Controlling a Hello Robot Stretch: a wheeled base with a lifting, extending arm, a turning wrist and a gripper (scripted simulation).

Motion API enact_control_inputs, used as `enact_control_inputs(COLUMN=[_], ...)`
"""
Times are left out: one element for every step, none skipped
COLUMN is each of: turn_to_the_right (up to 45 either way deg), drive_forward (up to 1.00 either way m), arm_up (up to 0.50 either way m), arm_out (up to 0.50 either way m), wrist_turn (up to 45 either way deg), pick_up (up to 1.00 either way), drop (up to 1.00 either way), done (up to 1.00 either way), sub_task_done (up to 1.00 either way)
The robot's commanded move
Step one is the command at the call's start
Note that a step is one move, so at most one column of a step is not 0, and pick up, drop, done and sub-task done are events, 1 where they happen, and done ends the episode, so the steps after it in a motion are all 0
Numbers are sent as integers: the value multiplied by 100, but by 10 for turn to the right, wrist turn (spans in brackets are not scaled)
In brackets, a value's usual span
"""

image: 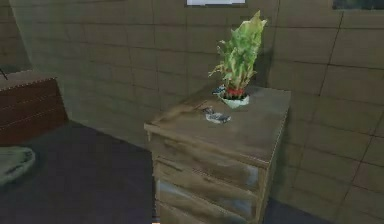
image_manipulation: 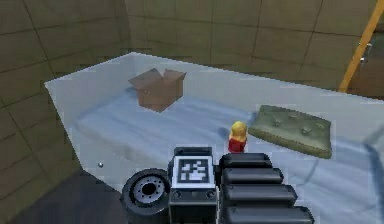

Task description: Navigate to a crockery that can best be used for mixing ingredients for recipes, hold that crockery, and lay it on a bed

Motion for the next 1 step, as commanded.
enact_control_inputs(turn_to_the_right=[450], drive_forward=[0], arm_up=[0], arm_out=[0], wrist_turn=[0], pick_up=[0], drop=[0], done=[0], sub_task_done=[0])
